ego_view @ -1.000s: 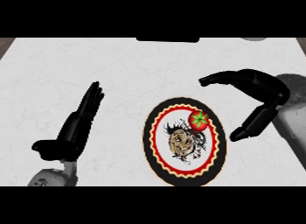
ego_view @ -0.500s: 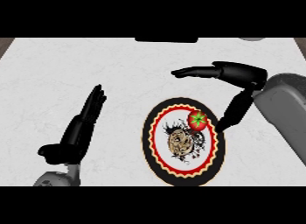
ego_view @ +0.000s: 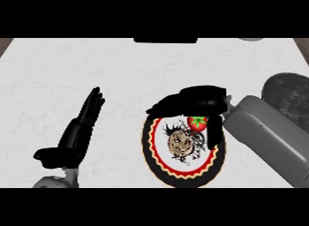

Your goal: Pick the cupcake from the plate and place it in the pan

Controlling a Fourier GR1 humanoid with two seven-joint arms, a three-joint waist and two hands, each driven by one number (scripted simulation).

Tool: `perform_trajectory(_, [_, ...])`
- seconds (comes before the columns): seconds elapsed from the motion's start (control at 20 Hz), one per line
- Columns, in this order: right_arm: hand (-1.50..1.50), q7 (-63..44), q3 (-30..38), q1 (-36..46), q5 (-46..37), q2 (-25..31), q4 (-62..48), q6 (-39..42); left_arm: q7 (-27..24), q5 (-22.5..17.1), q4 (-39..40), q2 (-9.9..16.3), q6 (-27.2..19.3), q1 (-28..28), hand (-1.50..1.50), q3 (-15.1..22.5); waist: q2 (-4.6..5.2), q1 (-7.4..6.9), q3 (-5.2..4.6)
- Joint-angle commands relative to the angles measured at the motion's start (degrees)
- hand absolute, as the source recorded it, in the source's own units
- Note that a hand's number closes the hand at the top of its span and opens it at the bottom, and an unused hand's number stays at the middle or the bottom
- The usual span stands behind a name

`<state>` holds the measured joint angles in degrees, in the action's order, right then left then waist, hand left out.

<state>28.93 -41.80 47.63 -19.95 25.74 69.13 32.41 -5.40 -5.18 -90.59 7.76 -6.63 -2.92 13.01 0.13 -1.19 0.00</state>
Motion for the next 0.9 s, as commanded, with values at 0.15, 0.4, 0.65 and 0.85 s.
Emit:
perform_trajectory(0.15, [-1.5,1.94,-5.58,-4.34,-13.33,-2.04,0.41,-3.83,0.62,-0.28,-1.36,-0.05,0.99,0.25,0.0,-1.13,-0.16,0.9,0.0])
perform_trajectory(0.4, [-1.5,-0.22,-1.45,-6.24,-17.08,-5.45,0.82,-0.09,-0.41,2.48,-2.49,-1.14,0.44,4.51,0.0,0.62,-0.21,0.87,-0.01])
perform_trajectory(0.65, [-1.5,5.65,2.19,-6.07,-21.9,-5.91,-5.42,-0.57,-0.37,-0.23,-0.14,-0.38,3.31,1.12,0.0,-4.02,-0.11,0.78,-0.01])
perform_trajectory(0.85, [-1.5,4.64,2.84,-11.13,-23.69,-7.38,-1.89,-0.83,-0.76,2.72,0.11,-2.64,1.16,0.95,0.0,-2.52,-0.16,1.01,0.0])
